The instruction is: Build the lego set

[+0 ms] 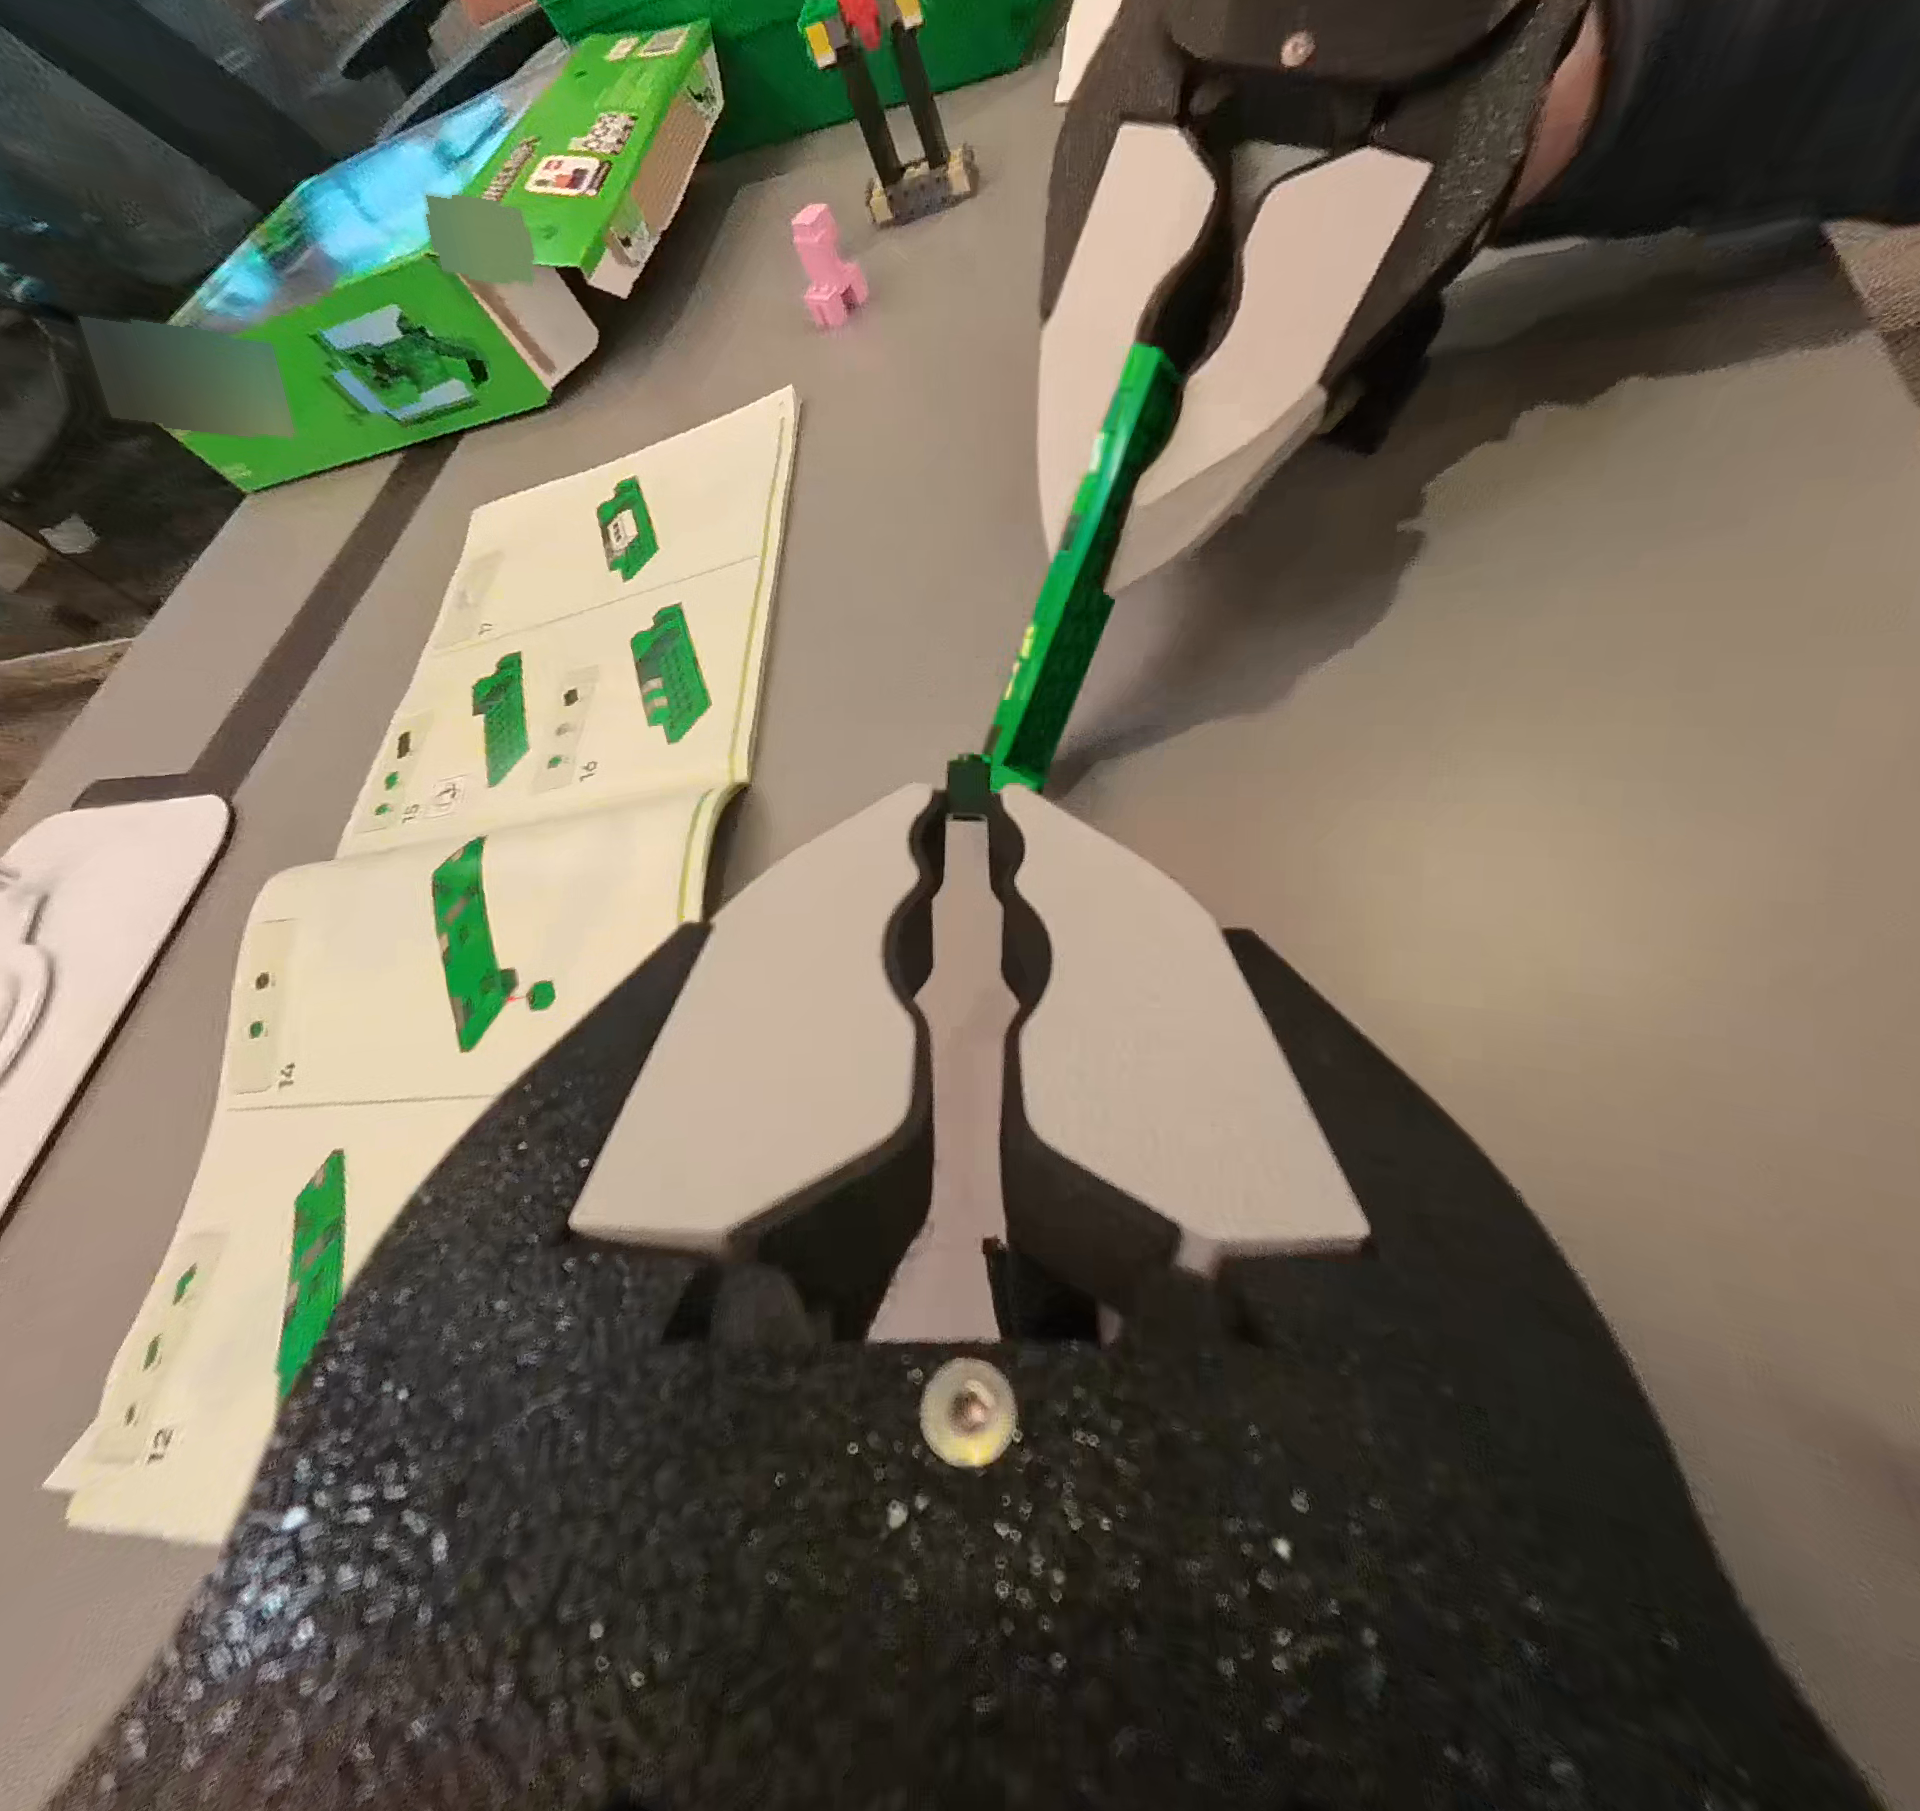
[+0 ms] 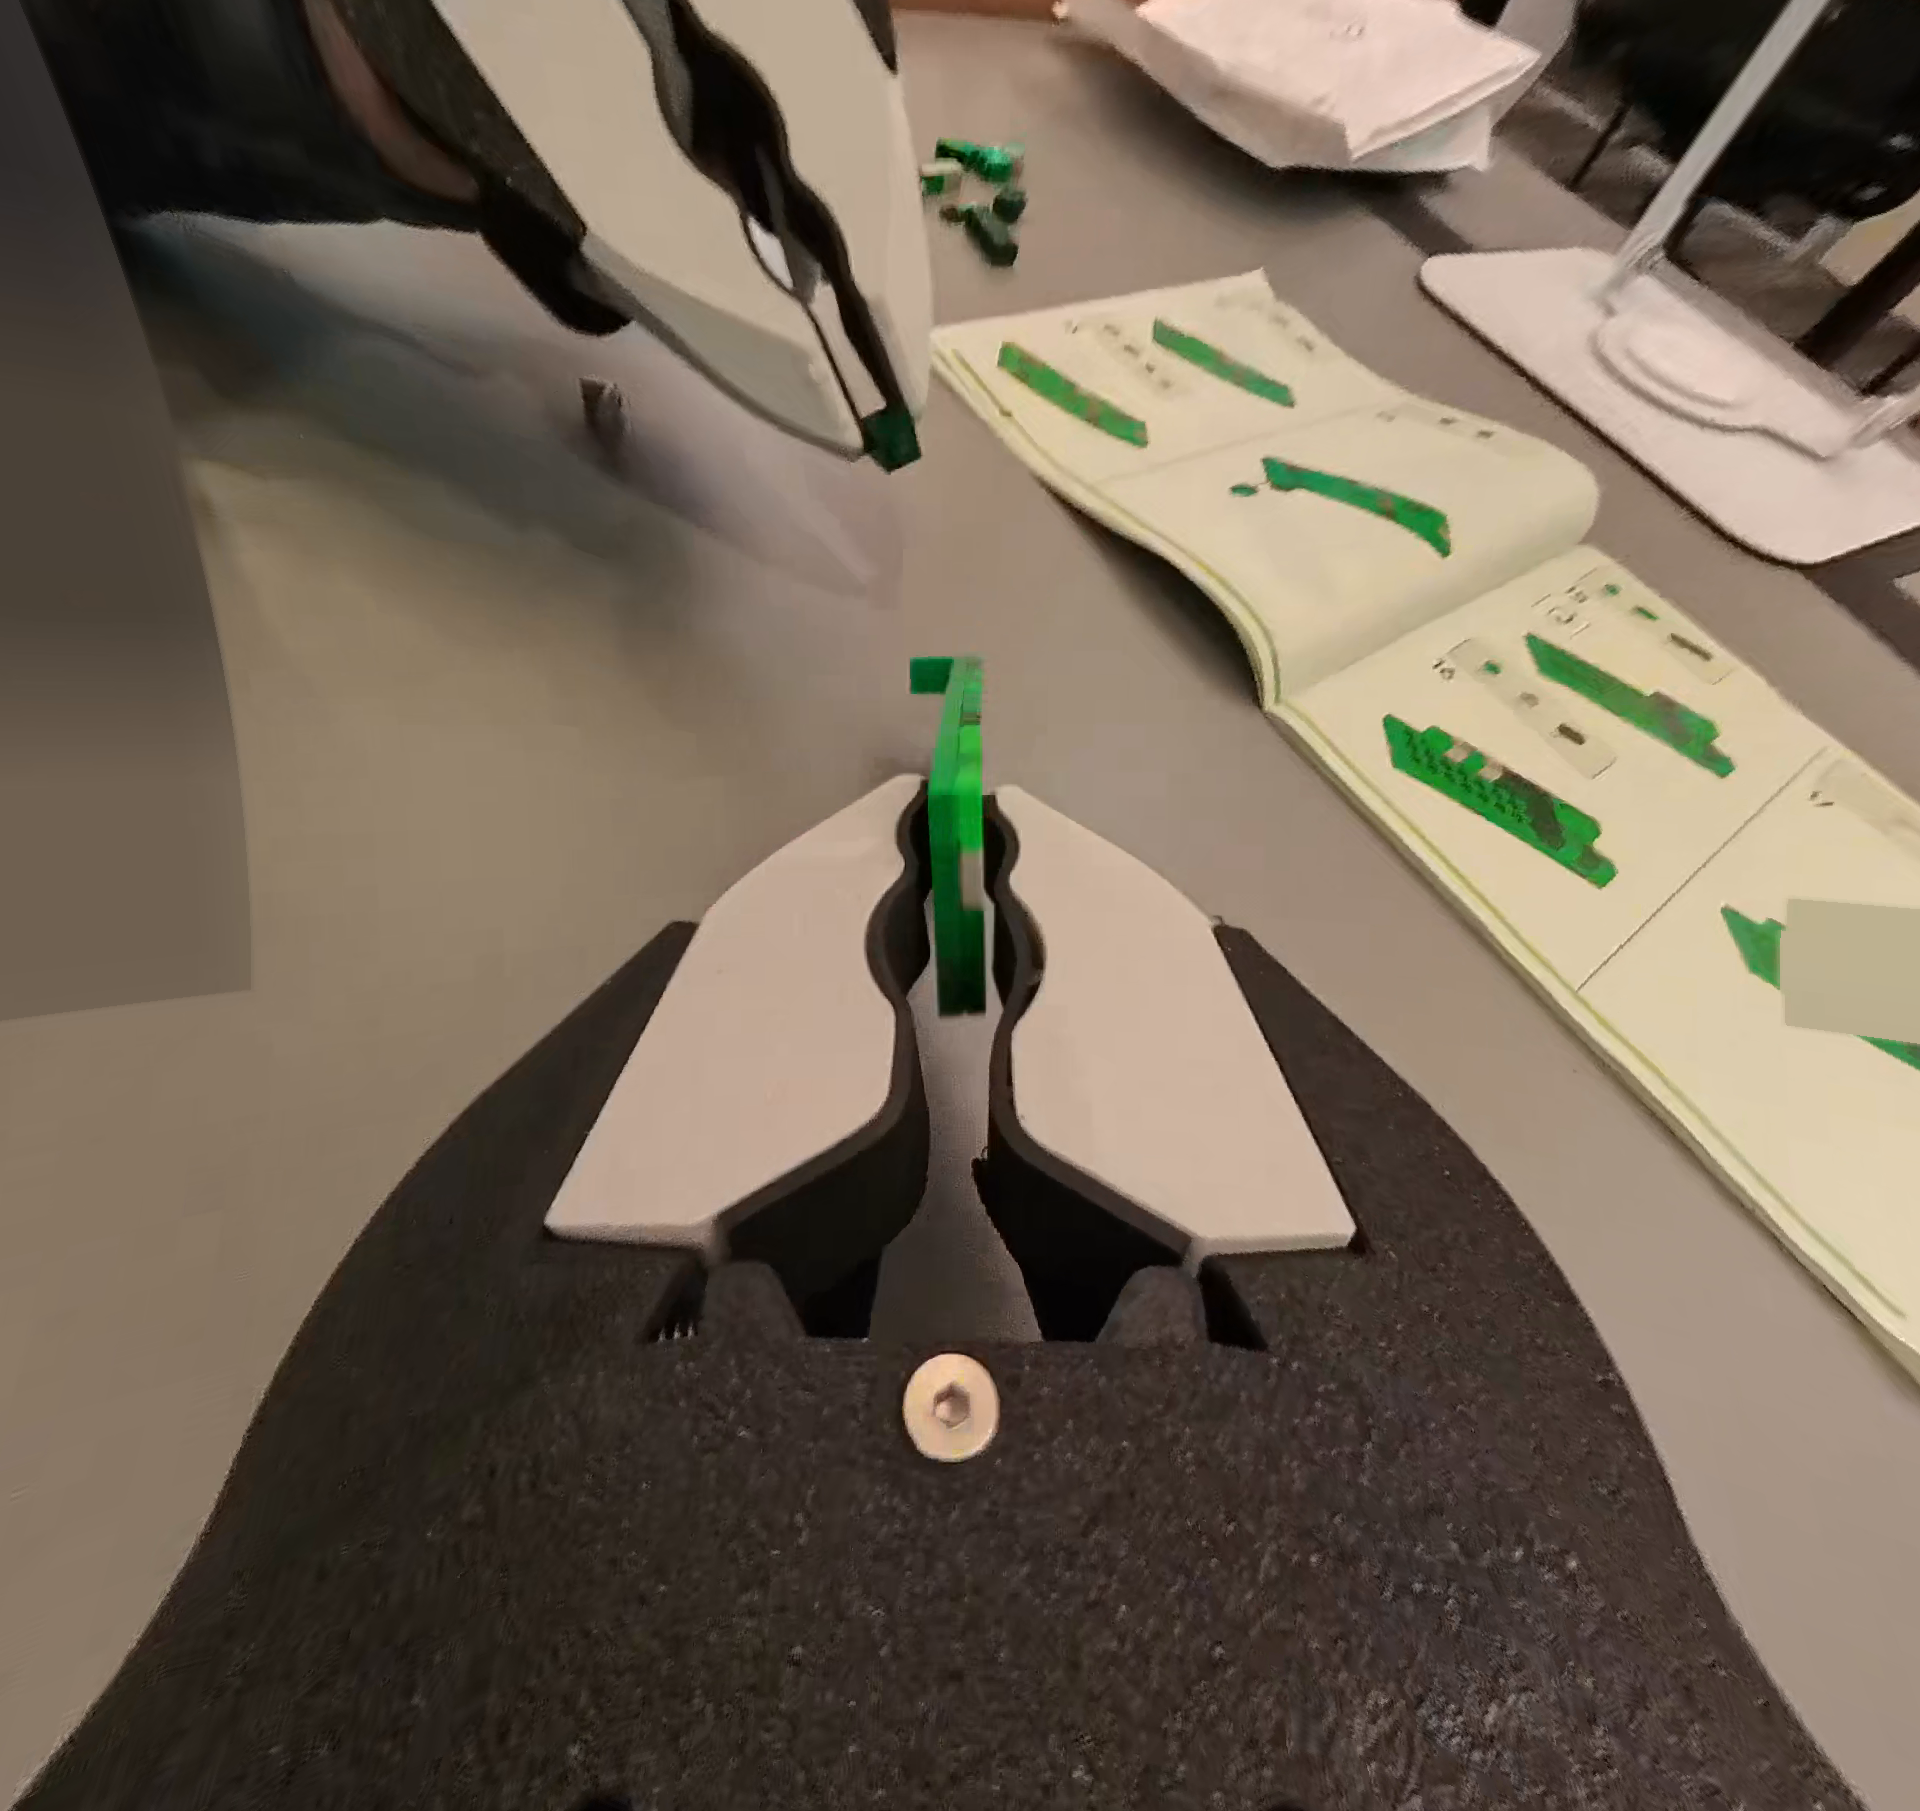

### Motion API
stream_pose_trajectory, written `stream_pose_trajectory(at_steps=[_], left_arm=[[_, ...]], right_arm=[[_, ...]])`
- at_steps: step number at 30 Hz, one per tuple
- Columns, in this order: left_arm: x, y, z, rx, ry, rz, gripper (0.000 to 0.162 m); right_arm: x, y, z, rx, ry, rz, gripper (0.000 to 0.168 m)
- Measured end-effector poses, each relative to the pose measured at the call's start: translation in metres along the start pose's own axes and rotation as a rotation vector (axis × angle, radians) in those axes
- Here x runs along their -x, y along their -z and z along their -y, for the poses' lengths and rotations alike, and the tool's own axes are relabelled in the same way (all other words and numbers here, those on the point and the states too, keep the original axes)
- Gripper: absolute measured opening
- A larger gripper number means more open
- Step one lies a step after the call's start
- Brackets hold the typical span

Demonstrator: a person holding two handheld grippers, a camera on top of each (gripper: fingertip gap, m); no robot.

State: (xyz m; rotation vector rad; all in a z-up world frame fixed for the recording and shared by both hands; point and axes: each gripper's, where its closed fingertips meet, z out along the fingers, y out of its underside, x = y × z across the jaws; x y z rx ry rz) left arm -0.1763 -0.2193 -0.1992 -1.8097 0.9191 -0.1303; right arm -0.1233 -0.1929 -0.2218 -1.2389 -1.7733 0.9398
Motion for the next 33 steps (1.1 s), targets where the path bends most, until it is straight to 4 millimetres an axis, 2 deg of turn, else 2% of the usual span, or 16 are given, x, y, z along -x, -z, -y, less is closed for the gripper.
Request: stream_pose_trajectory(at_steps=[5,8,11,14,16,22,25,28,33], left_arm=[[-0.005,-0.015,0.005,0.005,0.009,-0.039,0.007],[-0.006,-0.017,0.008,0.003,-0.002,-0.029,0.007],[-0.006,-0.015,0.009,0.001,-0.026,-0.008,0.007],[-0.008,-0.014,0.01,-0.002,-0.05,0.006,0.007],[-0.01,-0.014,0.011,0.0,-0.075,0.011,0.007],[-0.013,-0.012,0.01,-0.003,-0.1,0.022,0.007],[-0.011,-0.01,0.011,-0.02,-0.074,0.016,0.007],[-0.009,-0.008,0.015,-0.032,-0.053,0.007,0.007],[-0.007,-0.007,0.014,-0.029,-0.046,0.014,0.007]], right_arm=[[-0.004,0.009,-0.024,0.117,-0.046,0.06,0.018],[-0.004,0.01,-0.026,0.141,-0.045,0.066,0.018],[-0.005,0.01,-0.026,0.189,-0.012,0.047,0.025],[-0.003,0.006,-0.031,0.312,-0.047,0.077,0.032],[-0.002,0.004,-0.039,0.411,-0.068,0.096,0.024],[-0.004,0.002,-0.035,0.471,-0.03,0.05,0.014],[-0.003,0.001,-0.032,0.482,-0.164,0.067,0.006],[-0.006,0.002,-0.034,0.509,-0.324,0.138,0.006],[-0.014,0.001,-0.035,0.544,-0.352,0.183,0.008]])
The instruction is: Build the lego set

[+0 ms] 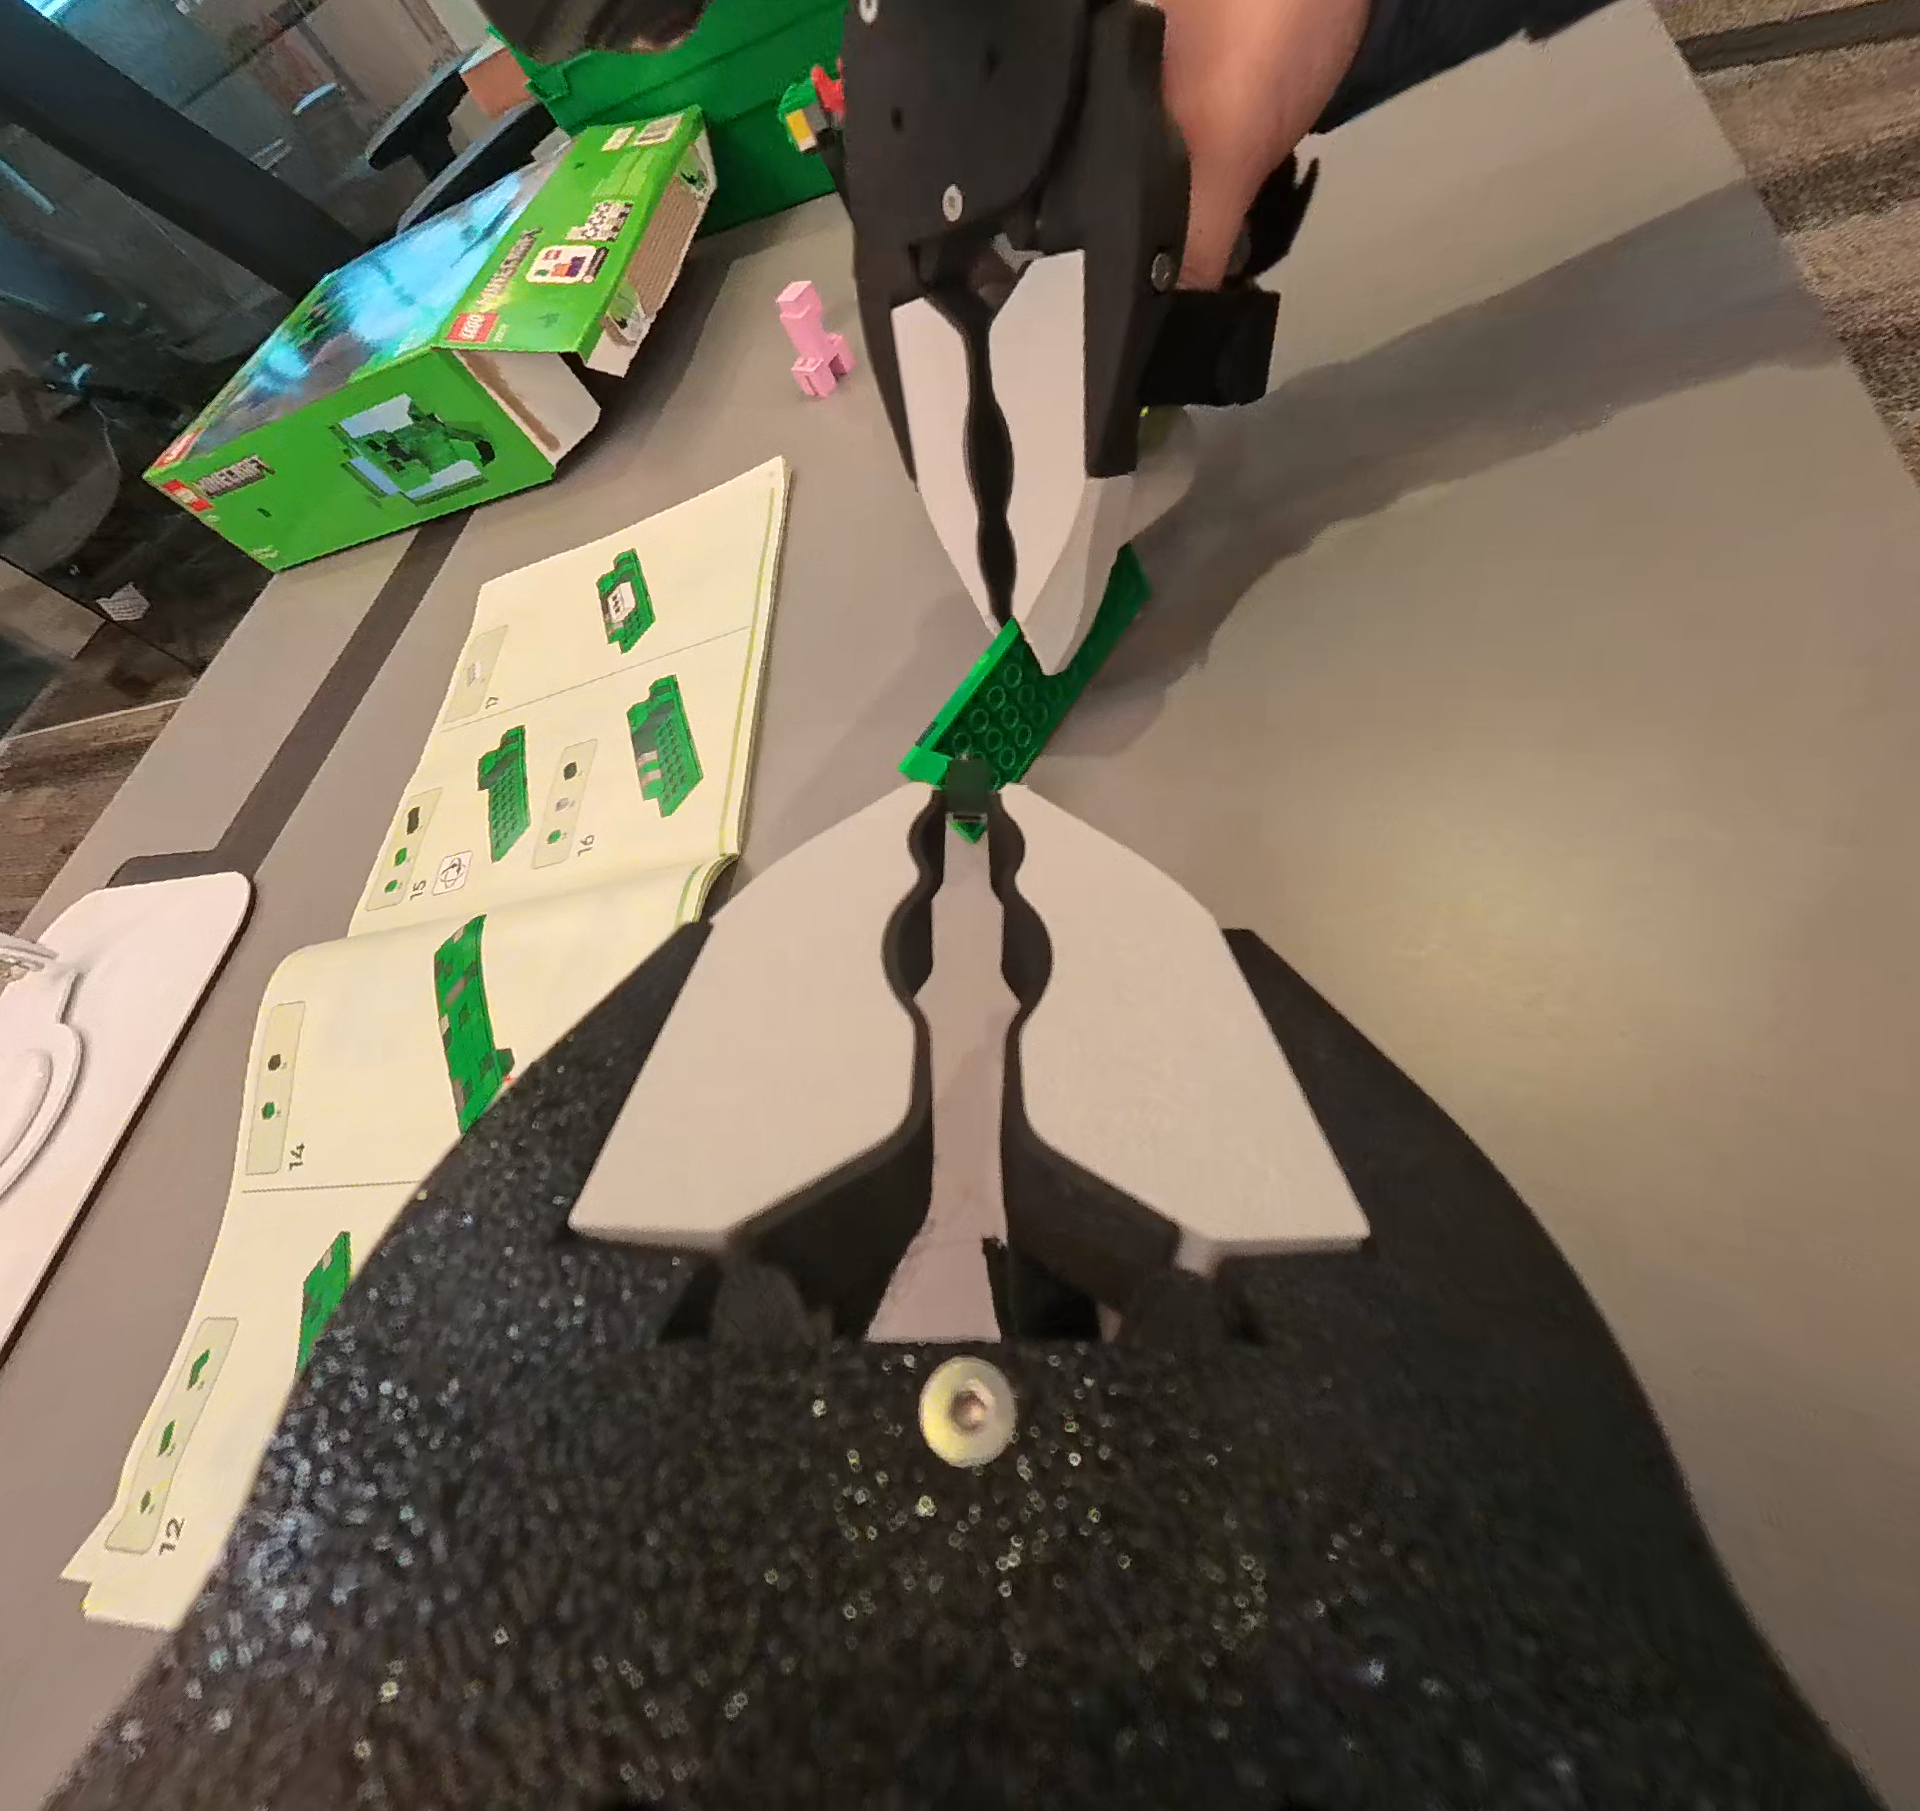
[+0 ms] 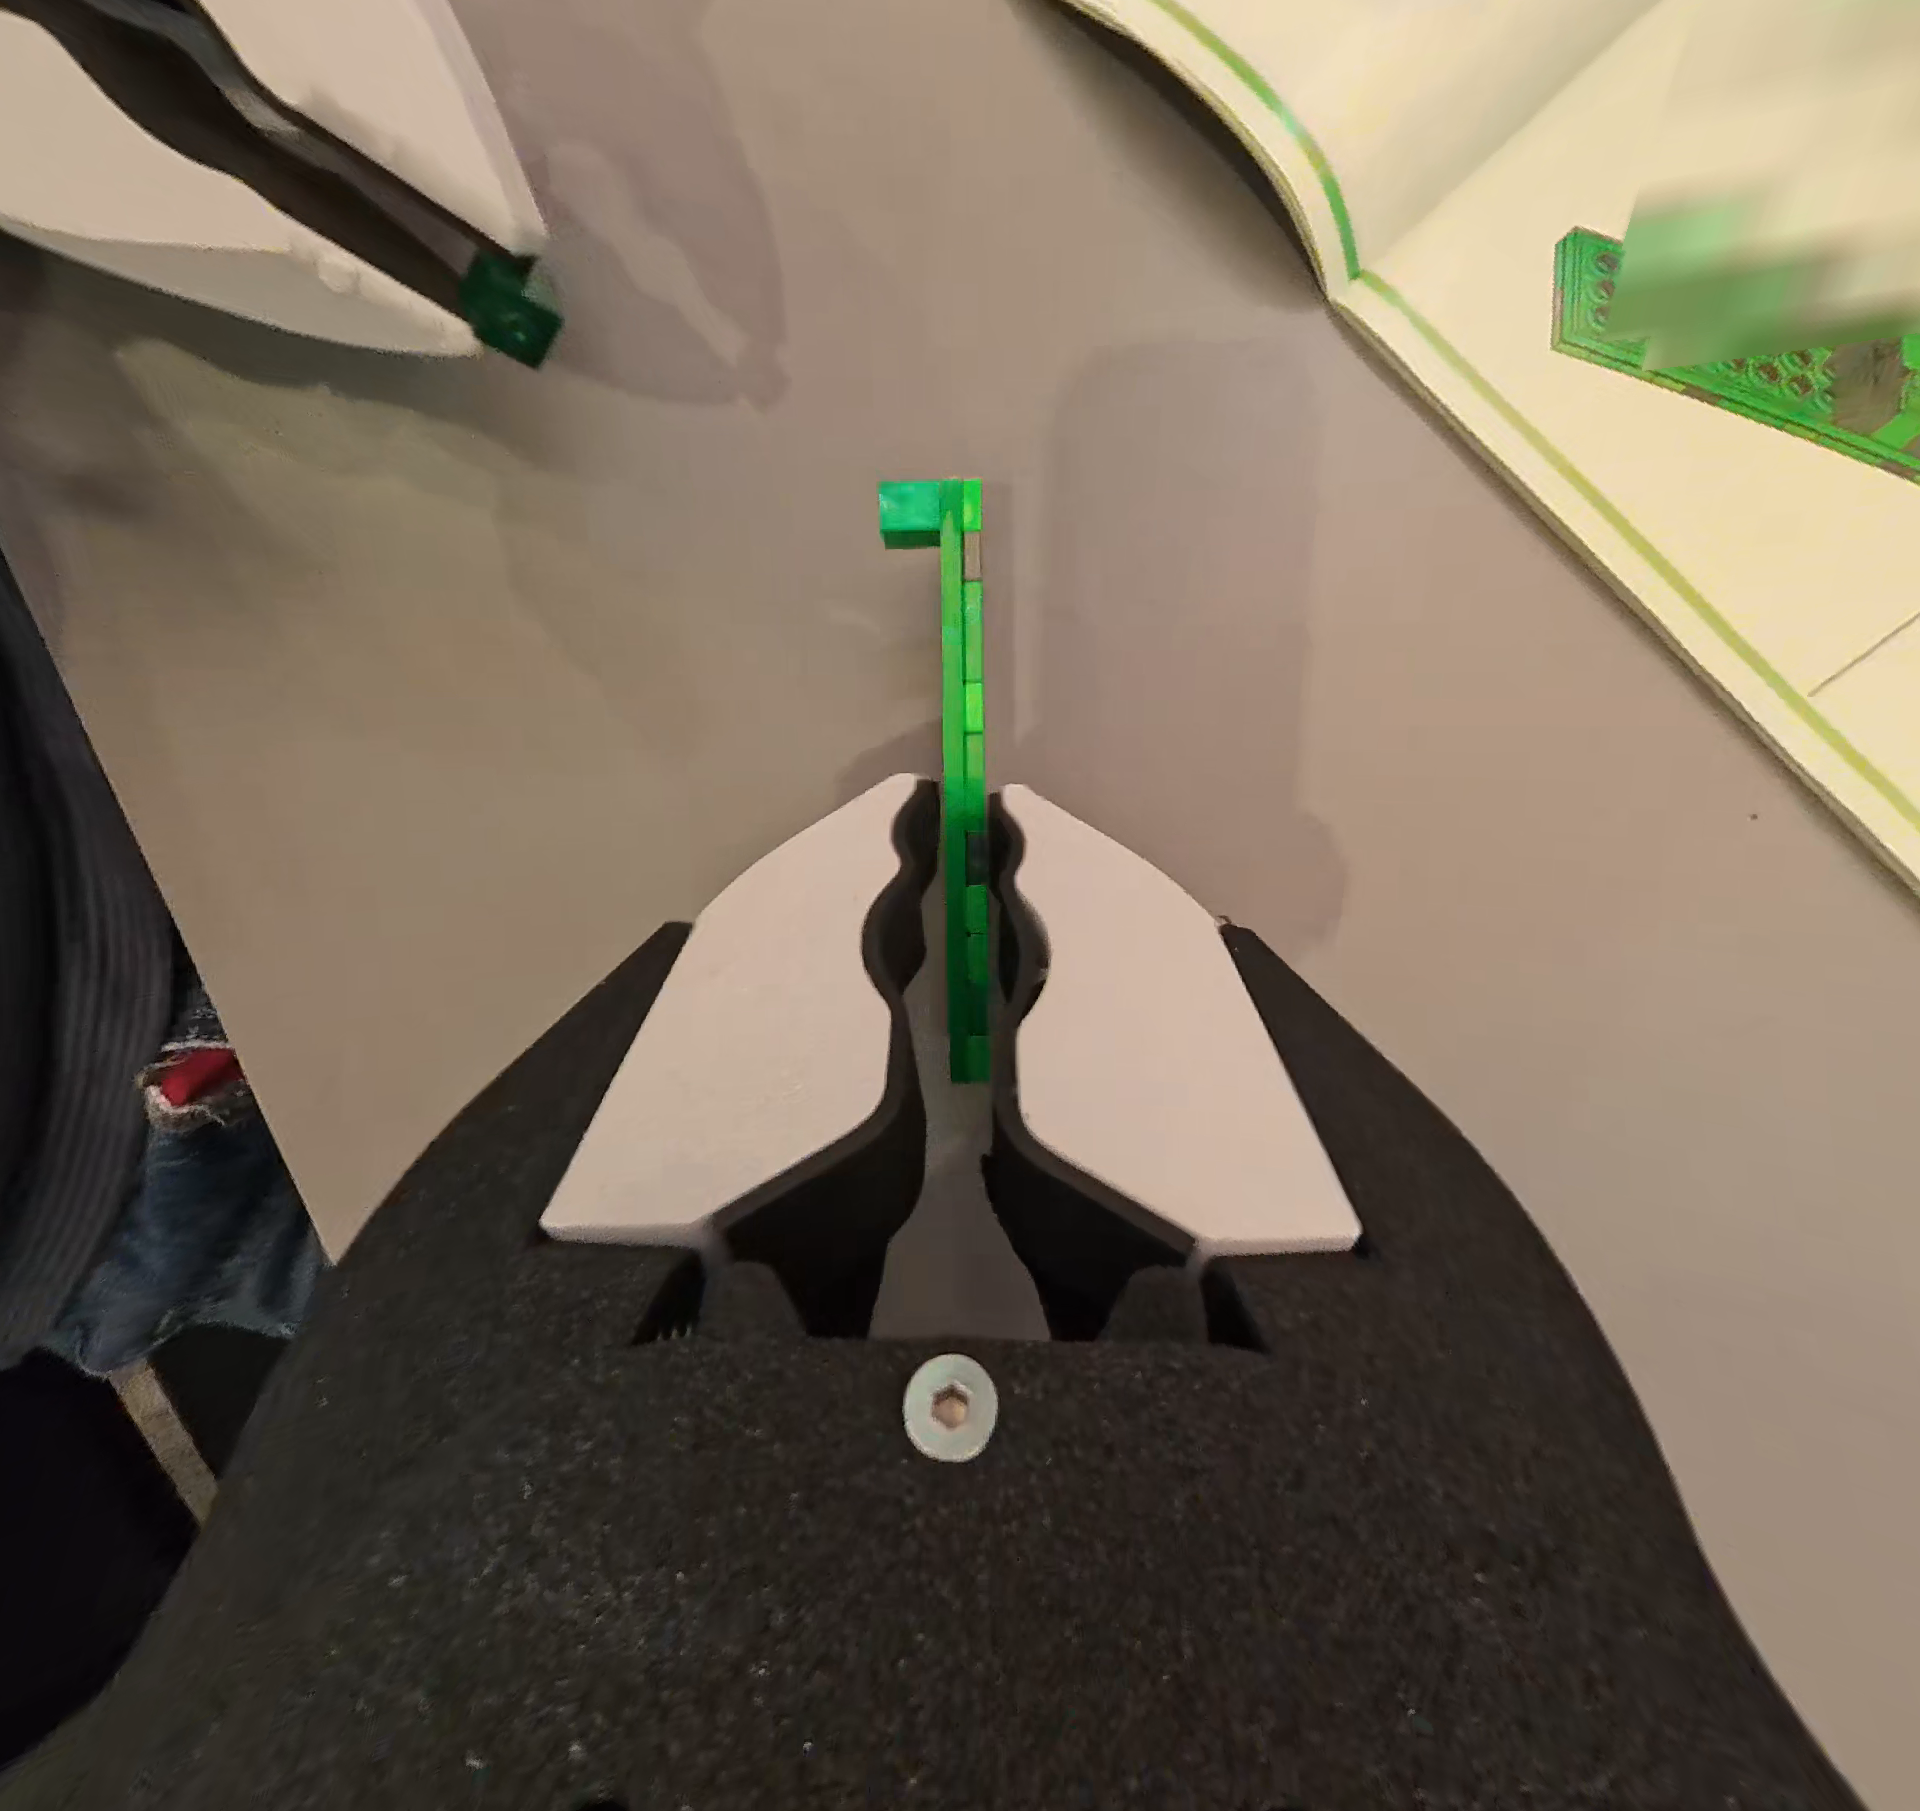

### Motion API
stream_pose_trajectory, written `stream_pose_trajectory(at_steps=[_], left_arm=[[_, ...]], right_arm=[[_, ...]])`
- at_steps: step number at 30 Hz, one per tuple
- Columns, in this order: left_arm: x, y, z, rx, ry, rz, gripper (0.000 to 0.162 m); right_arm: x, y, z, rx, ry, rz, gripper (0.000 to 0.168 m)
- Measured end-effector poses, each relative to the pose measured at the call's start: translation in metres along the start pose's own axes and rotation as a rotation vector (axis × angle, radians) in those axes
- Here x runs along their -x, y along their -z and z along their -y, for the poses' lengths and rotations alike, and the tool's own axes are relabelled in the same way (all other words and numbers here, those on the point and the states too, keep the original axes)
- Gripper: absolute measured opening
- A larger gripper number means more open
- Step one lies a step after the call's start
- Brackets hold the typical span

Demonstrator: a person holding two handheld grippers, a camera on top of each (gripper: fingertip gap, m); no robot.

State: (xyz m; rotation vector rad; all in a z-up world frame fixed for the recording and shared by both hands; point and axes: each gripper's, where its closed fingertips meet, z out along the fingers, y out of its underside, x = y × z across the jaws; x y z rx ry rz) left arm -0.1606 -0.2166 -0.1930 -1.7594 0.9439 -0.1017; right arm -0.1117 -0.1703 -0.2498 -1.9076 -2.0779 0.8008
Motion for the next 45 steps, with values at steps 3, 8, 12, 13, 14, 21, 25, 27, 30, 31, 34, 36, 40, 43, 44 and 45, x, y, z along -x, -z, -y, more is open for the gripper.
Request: stream_pose_trajectory(at_steps=[3,8,12,13,14,21,25,27,30,31,34,36,40,43,44,45], left_arm=[[0.001,0.0,-0.001,-0.001,0.003,0.006,0.007],[0.005,0.002,0.0,-0.009,-0.013,0.043,0.007],[0.021,0.008,-0.001,0.046,-0.086,0.198,0.007],[0.026,0.01,0.0,0.062,-0.107,0.246,0.007],[0.029,0.012,0.002,0.071,-0.117,0.279,0.007],[0.05,0.025,0.009,0.063,-0.13,0.469,0.007],[0.059,0.037,0.018,0.03,-0.179,0.553,0.007],[0.06,0.04,0.02,0.028,-0.2,0.571,0.007],[0.061,0.04,0.019,0.036,-0.219,0.585,0.007],[0.061,0.04,0.018,0.043,-0.225,0.59,0.007],[0.065,0.042,0.016,0.053,-0.24,0.609,0.007],[0.066,0.042,0.014,0.071,-0.239,0.608,0.007],[0.068,0.041,0.008,0.109,-0.238,0.605,0.007],[0.069,0.04,0.006,0.118,-0.218,0.592,0.007],[0.069,0.04,0.006,0.119,-0.215,0.59,0.007],[0.069,0.04,0.006,0.119,-0.213,0.59,0.007]], right_arm=[[0.004,-0.002,0.002,0.019,0.049,-0.012,0.026],[-0.002,-0.006,-0.003,0.05,0.105,-0.123,0.011],[-0.002,-0.001,0.018,-0.084,0.057,-0.258,0.006],[0.002,0.002,0.029,-0.144,0.054,-0.31,0.006],[0.004,0.005,0.04,-0.197,0.064,-0.382,0.006],[0.03,0.02,0.099,-0.506,0.076,-0.722,0.006],[0.03,0.019,0.107,-0.555,-0.008,-0.752,0.006],[0.03,0.017,0.109,-0.58,-0.057,-0.72,0.006],[0.027,0.014,0.109,-0.593,-0.101,-0.704,0.006],[0.027,0.013,0.109,-0.596,-0.107,-0.699,0.006],[0.027,0.011,0.11,-0.599,-0.114,-0.696,0.006],[0.028,0.009,0.111,-0.604,-0.123,-0.694,0.006],[0.025,0.009,0.112,-0.602,-0.113,-0.736,0.006],[0.024,0.009,0.112,-0.577,-0.067,-0.799,0.006],[0.023,0.009,0.112,-0.565,-0.048,-0.824,0.006],[0.023,0.008,0.113,-0.555,-0.028,-0.847,0.006]])
